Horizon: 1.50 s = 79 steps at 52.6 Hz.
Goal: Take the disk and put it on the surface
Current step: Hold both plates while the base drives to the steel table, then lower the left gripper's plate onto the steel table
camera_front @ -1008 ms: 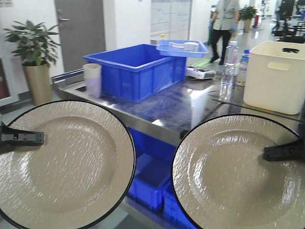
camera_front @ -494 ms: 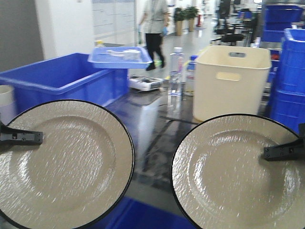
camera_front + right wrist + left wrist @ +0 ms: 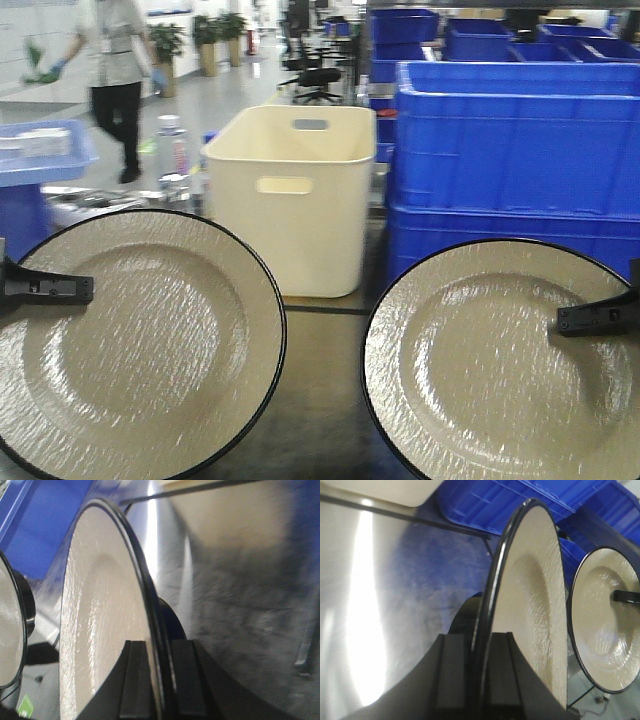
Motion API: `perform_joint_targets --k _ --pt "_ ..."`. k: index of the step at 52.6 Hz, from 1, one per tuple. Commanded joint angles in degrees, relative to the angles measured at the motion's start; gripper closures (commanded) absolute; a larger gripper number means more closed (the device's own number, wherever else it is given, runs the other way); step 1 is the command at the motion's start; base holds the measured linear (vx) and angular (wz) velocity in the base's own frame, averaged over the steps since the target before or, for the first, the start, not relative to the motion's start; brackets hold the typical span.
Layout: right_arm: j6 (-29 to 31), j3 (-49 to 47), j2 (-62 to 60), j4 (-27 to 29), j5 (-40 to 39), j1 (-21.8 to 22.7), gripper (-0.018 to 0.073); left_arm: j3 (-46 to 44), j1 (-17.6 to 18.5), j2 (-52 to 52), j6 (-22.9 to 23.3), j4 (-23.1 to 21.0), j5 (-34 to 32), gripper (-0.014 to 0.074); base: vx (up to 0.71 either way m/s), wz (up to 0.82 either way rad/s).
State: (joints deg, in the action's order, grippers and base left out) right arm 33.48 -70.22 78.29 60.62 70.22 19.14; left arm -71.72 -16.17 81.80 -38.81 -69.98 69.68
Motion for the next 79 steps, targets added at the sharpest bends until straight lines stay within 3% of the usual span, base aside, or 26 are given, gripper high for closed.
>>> perform_joint_targets --k 1,65,79 --pt "0.1 -1.8 -2.0 7.2 2.4 0.2 0.0568 -1.9 0.2 -2.2 1.0 -8.3 2.2 0.0604 0.23 -0.55" --pt "0.1 -1.8 -2.0 7.6 0.4 0.2 0.0568 -1.9 0.2 -2.2 1.1 -8.7 2.0 0.0604 0.06 -0.12" --pt "0.3 -1.8 -2.0 12.3 -3.9 0.2 0.0568 -1.9 0.6 -1.6 1.1 -9.1 -1.8 0.0604 0.00 0.00"
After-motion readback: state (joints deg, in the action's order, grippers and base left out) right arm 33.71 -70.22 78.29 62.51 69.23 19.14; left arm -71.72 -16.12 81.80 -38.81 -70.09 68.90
